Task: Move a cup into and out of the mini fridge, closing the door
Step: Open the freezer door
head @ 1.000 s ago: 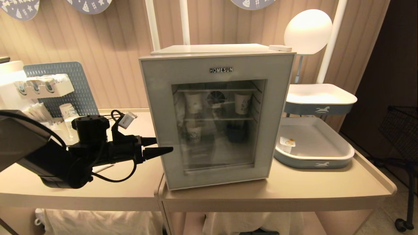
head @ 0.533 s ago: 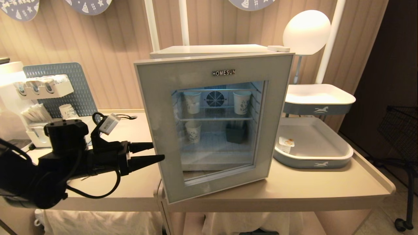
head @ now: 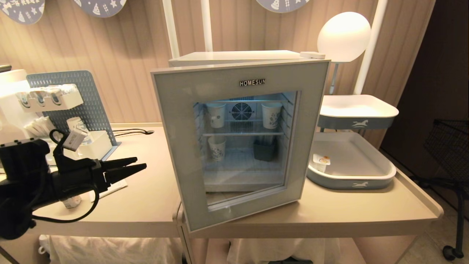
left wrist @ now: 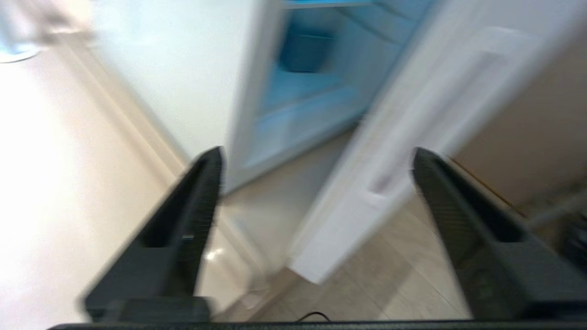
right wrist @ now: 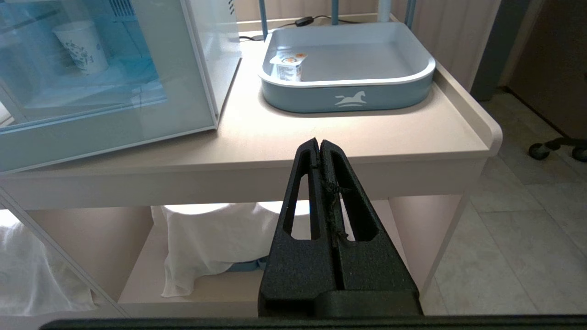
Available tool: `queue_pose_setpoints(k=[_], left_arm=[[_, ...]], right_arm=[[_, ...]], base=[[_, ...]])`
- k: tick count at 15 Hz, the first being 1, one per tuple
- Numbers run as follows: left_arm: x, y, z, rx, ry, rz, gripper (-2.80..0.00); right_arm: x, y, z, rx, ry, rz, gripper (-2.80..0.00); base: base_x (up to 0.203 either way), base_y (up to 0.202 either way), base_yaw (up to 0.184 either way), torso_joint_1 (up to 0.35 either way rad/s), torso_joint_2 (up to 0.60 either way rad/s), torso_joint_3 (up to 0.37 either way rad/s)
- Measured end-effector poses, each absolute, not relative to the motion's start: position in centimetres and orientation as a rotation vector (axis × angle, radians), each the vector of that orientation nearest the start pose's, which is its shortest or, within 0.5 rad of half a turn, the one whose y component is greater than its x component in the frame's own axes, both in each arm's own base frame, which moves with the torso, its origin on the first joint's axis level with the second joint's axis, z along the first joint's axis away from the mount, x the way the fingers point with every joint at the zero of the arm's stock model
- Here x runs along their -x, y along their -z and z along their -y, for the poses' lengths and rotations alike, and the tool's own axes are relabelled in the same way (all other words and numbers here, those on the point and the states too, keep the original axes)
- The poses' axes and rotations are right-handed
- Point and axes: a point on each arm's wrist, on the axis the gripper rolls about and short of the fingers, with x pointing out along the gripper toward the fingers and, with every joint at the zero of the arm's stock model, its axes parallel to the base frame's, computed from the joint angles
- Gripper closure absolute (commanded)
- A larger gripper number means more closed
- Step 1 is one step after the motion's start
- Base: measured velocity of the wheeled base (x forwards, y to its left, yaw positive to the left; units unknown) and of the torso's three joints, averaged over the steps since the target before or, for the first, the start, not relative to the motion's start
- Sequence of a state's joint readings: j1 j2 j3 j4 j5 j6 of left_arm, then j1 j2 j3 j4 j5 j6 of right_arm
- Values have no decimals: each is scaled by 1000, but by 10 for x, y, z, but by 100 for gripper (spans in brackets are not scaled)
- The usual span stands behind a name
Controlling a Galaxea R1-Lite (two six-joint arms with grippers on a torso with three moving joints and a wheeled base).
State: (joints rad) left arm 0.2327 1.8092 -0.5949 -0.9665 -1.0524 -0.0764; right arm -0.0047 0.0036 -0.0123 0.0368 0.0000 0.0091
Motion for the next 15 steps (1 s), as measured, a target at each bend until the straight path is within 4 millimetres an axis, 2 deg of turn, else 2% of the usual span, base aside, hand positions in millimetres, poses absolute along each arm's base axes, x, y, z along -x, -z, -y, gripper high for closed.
queue_pose_setpoints(k=[1,3,7,10,13,15], left_arm=[[-294,-128,-51,229,758,-250,0],[-307,-121,-42,228,705,-279,0],[-320,-113,-1,206,740,-319,0],[-322,-110,35,190,823,-343,0],[-317,-109,56,188,885,-368,0],[-313,-112,62,192,912,-372,0]], right_arm=[[24,-75,0,-9,5,-28,0],[24,-75,0,-9,4,-28,0],[24,-75,0,-9,4,-28,0],[24,-75,0,-9,5,-28,0],[24,-75,0,-9,5,-28,0],[24,-75,0,-9,4,-28,0]], base=[[0,0,0,0,0,0],[0,0,0,0,0,0],[0,0,0,0,0,0],[0,0,0,0,0,0],[0,0,0,0,0,0],[0,0,0,0,0,0]])
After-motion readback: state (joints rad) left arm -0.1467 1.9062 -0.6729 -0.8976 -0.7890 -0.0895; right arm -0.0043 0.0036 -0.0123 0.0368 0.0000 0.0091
